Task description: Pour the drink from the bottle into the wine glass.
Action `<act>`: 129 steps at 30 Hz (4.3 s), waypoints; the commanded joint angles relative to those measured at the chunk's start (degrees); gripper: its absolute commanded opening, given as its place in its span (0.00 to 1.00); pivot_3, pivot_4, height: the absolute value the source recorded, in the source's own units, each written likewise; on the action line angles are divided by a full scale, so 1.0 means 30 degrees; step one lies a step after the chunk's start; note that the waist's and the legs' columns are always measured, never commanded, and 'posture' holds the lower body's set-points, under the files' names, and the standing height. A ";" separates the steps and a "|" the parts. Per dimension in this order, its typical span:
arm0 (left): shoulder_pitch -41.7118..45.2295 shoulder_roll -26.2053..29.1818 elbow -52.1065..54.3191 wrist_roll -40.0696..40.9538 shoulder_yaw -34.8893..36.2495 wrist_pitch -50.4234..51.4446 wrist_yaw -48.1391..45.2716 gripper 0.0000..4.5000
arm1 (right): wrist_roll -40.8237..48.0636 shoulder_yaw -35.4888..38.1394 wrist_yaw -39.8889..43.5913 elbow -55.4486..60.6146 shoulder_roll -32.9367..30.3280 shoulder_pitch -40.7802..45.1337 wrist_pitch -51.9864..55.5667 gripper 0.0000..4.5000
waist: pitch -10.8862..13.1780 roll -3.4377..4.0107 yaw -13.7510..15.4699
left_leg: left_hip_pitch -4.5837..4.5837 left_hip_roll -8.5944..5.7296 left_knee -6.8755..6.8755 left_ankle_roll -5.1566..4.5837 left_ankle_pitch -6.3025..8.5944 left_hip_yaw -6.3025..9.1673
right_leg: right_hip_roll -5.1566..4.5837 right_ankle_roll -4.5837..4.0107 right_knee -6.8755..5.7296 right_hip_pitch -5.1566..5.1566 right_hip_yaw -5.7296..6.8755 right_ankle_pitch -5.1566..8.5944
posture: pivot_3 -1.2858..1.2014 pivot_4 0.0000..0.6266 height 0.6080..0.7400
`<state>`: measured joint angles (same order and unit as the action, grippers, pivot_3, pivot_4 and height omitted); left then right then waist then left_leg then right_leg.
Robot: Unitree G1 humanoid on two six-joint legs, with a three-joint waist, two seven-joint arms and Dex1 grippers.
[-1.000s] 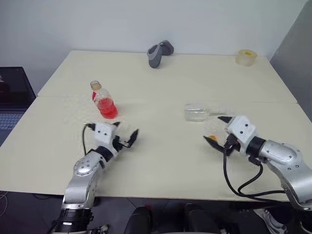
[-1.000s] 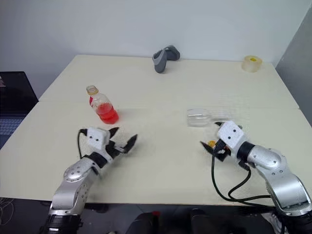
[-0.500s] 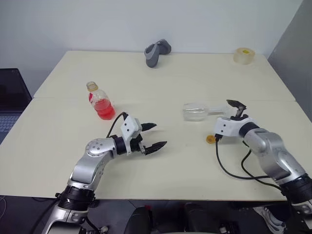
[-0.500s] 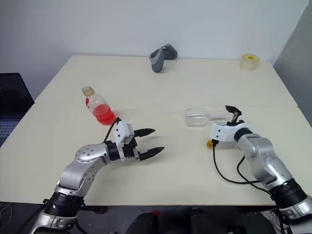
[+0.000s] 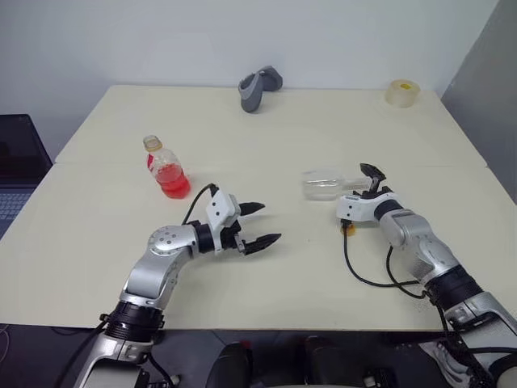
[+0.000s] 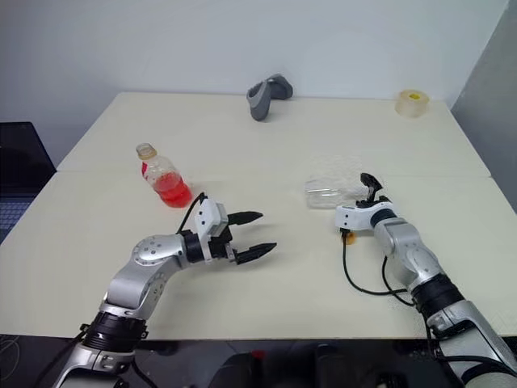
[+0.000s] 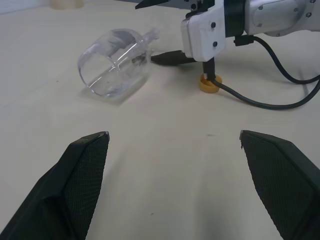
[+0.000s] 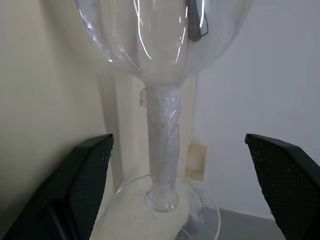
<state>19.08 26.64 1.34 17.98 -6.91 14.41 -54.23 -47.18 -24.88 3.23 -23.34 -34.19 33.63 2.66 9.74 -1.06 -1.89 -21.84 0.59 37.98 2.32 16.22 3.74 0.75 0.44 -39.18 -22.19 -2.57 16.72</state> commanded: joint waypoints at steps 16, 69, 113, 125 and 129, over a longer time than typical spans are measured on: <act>-0.0651 -0.0029 0.0777 0.0377 0.1887 0.0447 0.2312 1.00 | 0.1925 0.3661 0.0017 0.4935 -0.0365 -0.0358 0.0416 0.03 | 0.0021 0.0034 0.0037 | -0.0052 -0.0001 -0.0010 -0.0002 0.0001 0.0015 | -0.0001 -0.0002 -0.0036 -0.0057 -0.0003 0.0002 | 0.52 0.24 1.00; -0.3018 0.3530 0.4054 0.3078 0.5161 0.1667 0.1161 1.00 | 1.6348 0.4006 1.0479 0.2461 0.8737 -0.3323 -0.4000 0.99 | 0.0039 0.0053 0.0034 | -0.0001 0.0016 -0.0013 -0.0003 0.0003 0.0080 | 0.0003 -0.0057 -0.0111 -0.0035 0.0063 0.0036 | 0.52 0.24 1.00; 0.2407 0.1440 -0.8184 -0.1949 0.7170 -0.2861 0.9210 1.00 | 2.3644 0.5227 1.2917 2.0322 0.1678 -0.6366 1.1119 0.99 | 0.0037 0.0023 0.0127 | -0.0040 0.0002 -0.0011 -0.0002 0.0003 0.0140 | -0.0002 -0.0035 -0.0009 -0.0004 0.0135 0.0025 | 0.52 0.24 1.00; 0.5898 0.1291 -1.4169 -0.2737 0.6228 -0.5365 0.7659 1.00 | 2.4815 0.6395 1.0956 2.1219 0.2577 -0.5502 1.1893 0.99 | 0.0038 0.0021 0.0124 | -0.0049 0.0001 -0.0010 -0.0002 0.0003 0.0144 | -0.0001 -0.0034 -0.0010 -0.0008 0.0147 0.0025 | 0.52 0.24 1.00; 0.6762 0.1326 -1.5729 -0.2987 0.6084 -0.6243 0.7510 1.00 | 2.5735 0.6821 1.0120 2.1786 0.2828 -0.5267 1.3138 0.99 | 0.0035 0.0016 0.0116 | -0.0049 0.0000 -0.0010 -0.0002 0.0003 0.0147 | -0.0001 -0.0034 -0.0020 -0.0009 0.0148 0.0025 | 0.52 0.24 1.00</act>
<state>37.65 29.93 -45.25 9.55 11.49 -2.23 -31.19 28.33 -5.60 34.72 39.39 -26.08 17.13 41.01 9.84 -1.01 -1.54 -21.99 0.59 37.95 2.31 16.23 4.18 0.75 0.34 -39.23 -22.22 -2.13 16.80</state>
